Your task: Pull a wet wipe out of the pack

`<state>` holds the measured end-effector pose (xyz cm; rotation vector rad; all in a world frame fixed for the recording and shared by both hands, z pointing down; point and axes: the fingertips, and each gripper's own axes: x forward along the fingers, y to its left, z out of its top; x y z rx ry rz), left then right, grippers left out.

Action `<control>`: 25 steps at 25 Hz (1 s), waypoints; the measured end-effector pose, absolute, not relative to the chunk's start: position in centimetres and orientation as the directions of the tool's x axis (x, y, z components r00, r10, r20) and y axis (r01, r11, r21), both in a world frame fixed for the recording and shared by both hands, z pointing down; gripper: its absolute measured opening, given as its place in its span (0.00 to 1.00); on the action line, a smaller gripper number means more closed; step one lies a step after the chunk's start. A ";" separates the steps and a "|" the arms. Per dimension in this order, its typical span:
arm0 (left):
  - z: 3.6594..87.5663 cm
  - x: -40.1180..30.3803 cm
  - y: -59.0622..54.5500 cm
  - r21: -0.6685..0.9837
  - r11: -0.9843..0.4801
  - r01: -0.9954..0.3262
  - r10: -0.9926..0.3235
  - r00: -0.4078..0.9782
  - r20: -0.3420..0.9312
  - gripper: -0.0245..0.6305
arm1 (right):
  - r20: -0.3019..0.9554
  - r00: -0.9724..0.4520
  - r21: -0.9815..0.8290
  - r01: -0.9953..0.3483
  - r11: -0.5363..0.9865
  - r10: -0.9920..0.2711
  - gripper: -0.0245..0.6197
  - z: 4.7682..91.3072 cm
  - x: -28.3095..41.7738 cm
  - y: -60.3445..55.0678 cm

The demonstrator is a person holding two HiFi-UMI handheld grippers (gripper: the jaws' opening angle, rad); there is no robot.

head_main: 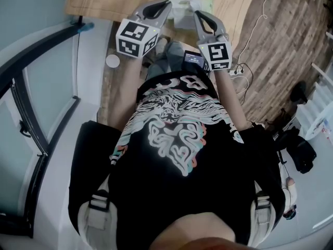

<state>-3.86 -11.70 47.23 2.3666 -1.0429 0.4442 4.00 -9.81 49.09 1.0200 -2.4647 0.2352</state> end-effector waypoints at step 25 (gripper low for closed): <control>47.4 -7.6 -11.0 0.286 -0.492 -0.823 -0.662 0.566 0.492 0.03 | 0.466 -0.640 -0.027 -0.701 0.713 -0.611 0.04 49.4 3.4 -8.9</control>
